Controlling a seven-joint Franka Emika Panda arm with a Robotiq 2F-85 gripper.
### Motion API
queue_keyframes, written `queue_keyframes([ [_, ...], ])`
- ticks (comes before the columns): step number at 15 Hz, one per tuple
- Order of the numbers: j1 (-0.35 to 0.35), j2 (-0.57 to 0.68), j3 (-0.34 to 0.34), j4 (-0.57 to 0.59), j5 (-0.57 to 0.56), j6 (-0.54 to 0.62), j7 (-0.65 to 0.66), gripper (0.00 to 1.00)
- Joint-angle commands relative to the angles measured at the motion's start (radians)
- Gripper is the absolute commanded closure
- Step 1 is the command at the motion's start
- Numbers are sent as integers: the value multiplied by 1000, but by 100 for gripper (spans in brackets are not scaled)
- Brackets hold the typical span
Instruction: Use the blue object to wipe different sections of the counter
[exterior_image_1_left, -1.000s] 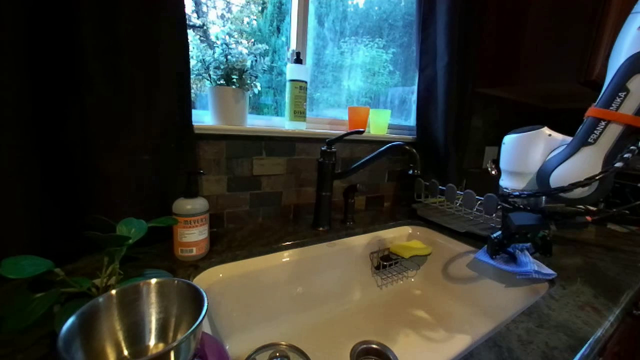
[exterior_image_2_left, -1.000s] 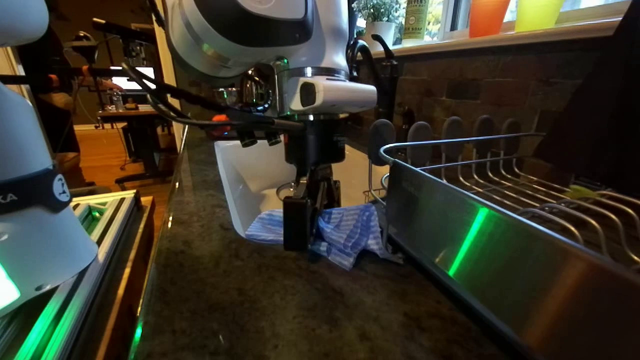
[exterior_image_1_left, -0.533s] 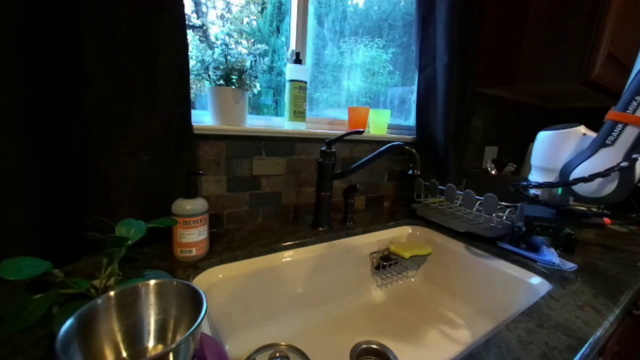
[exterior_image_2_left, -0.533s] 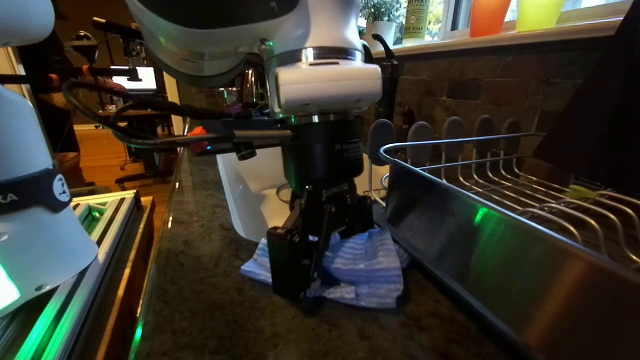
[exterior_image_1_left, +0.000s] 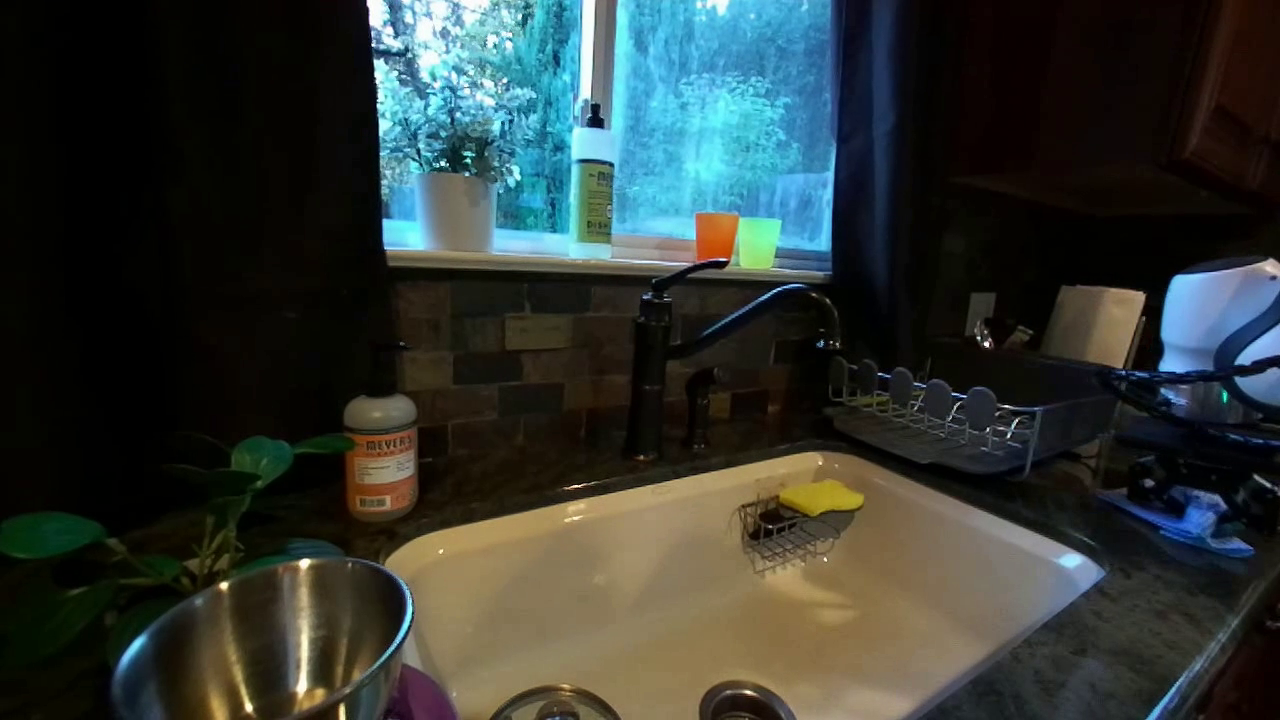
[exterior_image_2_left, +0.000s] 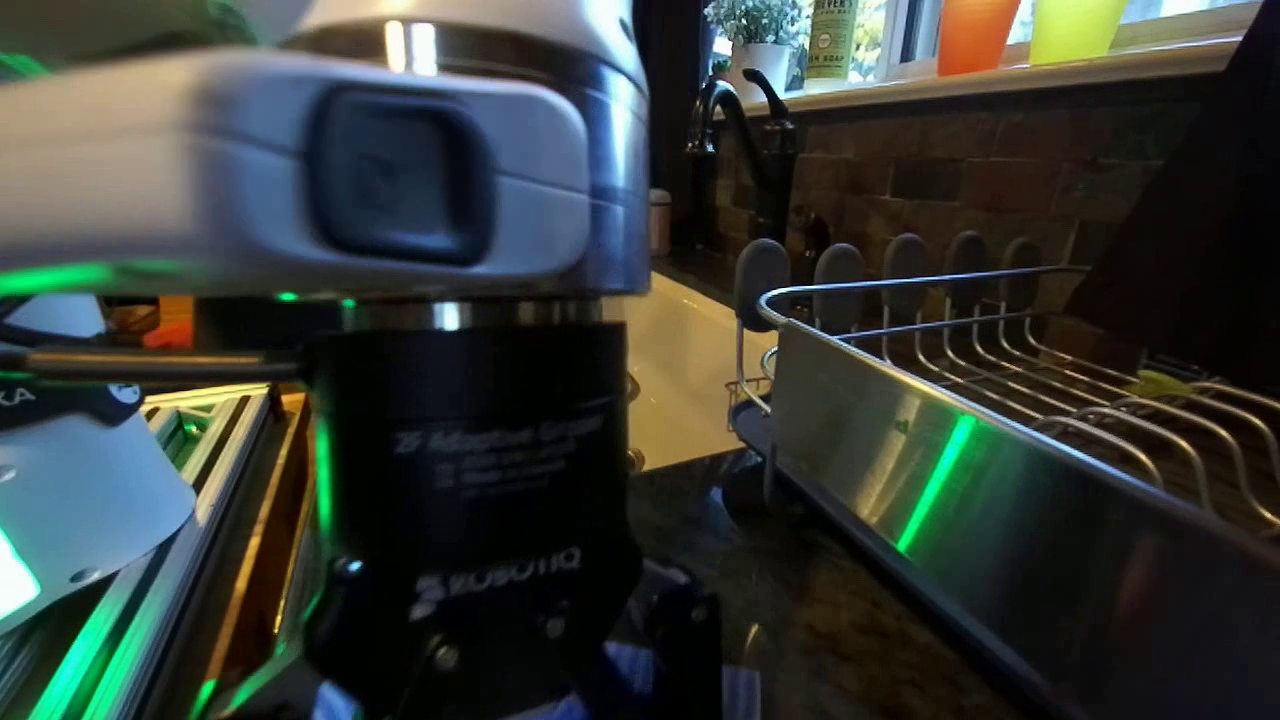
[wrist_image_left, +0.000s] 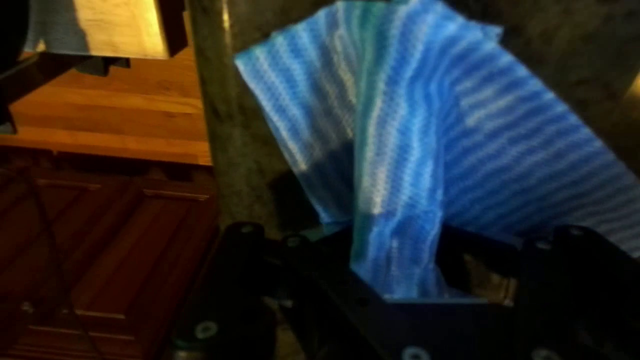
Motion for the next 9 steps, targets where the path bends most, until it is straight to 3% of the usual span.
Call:
queue_keyframes([
  [1, -23, 19, -7, -7, -54, 9, 72, 97],
  [3, -9, 43, 24, -1, -79, 83, -7, 97],
  [5, 8, 31, 57, -1, -140, 116, 0, 97],
  [9, 3, -49, 77, -25, -377, 185, 15, 97],
])
